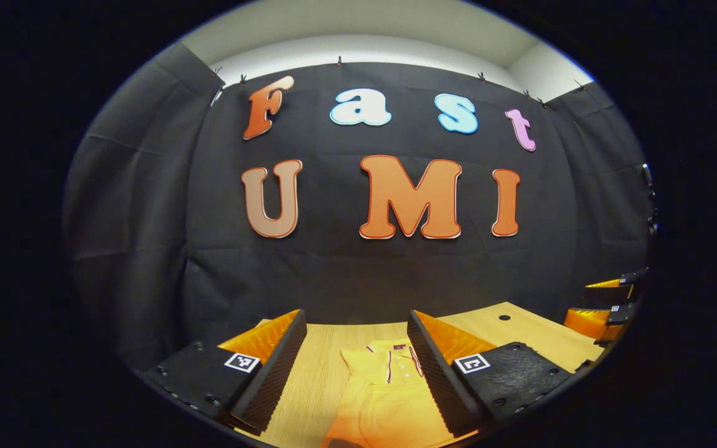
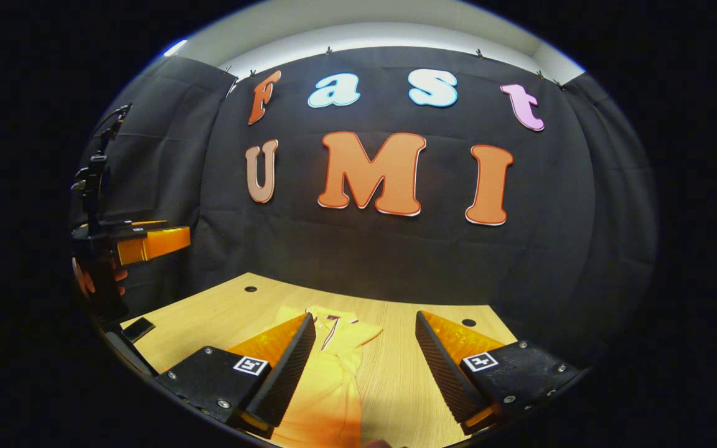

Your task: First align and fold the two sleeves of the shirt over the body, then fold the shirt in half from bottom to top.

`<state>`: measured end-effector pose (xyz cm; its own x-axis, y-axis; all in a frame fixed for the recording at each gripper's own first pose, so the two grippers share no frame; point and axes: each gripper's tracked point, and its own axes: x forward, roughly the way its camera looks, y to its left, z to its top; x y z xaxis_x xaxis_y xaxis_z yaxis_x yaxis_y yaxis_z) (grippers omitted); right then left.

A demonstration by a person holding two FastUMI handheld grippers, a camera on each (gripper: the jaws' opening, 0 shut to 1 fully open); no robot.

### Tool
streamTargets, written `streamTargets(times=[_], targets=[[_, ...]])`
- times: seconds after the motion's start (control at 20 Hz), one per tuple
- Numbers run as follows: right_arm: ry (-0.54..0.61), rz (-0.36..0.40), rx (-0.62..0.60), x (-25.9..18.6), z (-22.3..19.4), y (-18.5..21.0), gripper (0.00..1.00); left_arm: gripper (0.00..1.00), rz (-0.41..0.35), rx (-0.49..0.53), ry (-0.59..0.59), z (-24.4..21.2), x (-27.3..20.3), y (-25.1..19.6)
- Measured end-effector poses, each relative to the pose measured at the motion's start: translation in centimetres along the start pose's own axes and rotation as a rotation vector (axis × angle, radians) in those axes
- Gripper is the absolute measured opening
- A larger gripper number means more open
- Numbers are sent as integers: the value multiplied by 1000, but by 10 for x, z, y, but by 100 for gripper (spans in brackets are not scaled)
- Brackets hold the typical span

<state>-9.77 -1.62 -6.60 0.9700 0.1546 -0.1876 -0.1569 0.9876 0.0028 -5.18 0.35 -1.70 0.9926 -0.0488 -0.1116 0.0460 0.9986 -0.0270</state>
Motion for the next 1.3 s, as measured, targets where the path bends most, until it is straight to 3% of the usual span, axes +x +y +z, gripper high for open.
streamTargets(times=[0.35,0.8,1.05,1.3], targets=[[246,70,35,-25,-100,7,98,97,61,27,231,-106,-55,10],[551,116,72,-57,-210,21,99,97,9,38,621,-246,-84,19],[709,126,84,-70,-255,27,99,97,20,27,855,-318,-106,31],[821,125,84,-79,-284,27,99,98,22,-1,1031,-359,-120,38]])
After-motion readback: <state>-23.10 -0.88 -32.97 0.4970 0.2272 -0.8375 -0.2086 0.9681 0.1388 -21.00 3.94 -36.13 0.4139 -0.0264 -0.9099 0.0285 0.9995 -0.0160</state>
